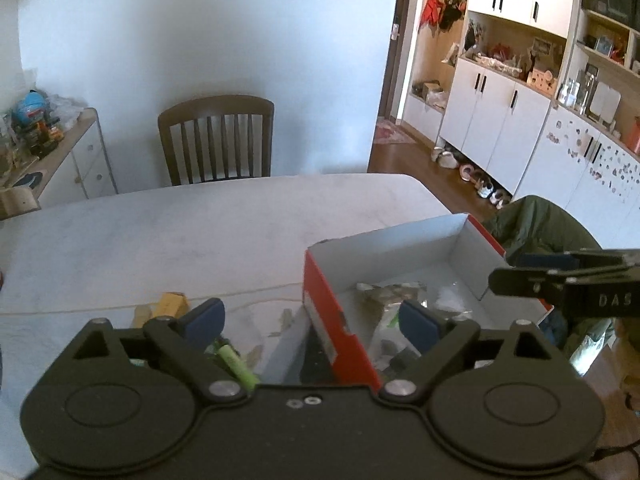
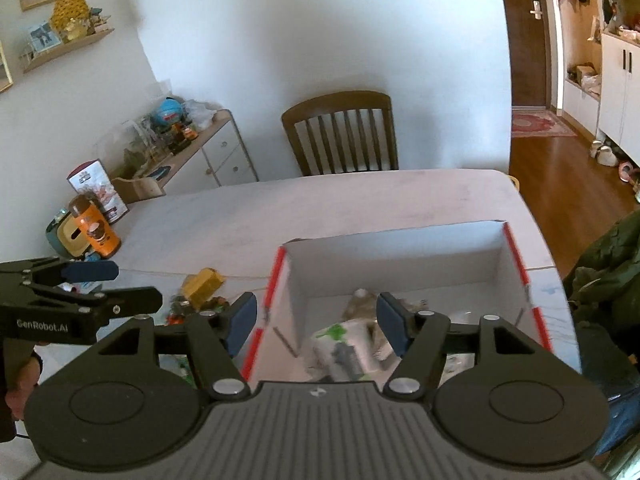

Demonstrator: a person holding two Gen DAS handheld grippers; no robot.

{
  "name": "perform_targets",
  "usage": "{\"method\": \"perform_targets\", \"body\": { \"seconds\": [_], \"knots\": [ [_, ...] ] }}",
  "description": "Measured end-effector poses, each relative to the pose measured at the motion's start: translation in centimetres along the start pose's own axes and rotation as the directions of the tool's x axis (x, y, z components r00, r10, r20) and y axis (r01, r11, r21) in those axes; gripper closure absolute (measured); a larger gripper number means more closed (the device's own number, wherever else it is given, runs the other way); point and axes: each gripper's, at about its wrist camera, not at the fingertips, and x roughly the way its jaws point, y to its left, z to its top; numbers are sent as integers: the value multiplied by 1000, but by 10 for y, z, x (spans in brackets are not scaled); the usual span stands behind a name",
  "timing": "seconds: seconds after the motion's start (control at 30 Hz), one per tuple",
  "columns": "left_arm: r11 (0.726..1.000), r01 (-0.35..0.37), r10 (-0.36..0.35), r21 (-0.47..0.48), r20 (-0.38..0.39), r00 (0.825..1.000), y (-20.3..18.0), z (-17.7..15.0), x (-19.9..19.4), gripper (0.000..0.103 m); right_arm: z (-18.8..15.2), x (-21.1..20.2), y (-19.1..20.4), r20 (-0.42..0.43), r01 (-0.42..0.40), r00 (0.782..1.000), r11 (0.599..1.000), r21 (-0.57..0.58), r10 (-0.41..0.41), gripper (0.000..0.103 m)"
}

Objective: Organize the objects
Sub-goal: 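Withdraw both grippers from the shoebox back toward the table items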

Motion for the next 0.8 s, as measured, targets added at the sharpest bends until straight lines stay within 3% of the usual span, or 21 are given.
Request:
{"method": "perform_targets", "body": {
  "seconds": [0.27,0.53,0.8],
  "knots": [
    [1000,6,-6,-27,8,1000,44,-10,-8,3,-11,7,53,18,-21,1000,1000,-20,21,23],
    [998,-6,7,-66,23,1000,95,-18,-7,1,-19,25,95,12,-12,1000,999,-33,13,21],
    [996,-32,33,-82,11,999,146,-23,7,1,-29,57,130,-48,-3,999,998,-63,0,20]
  ]
}}
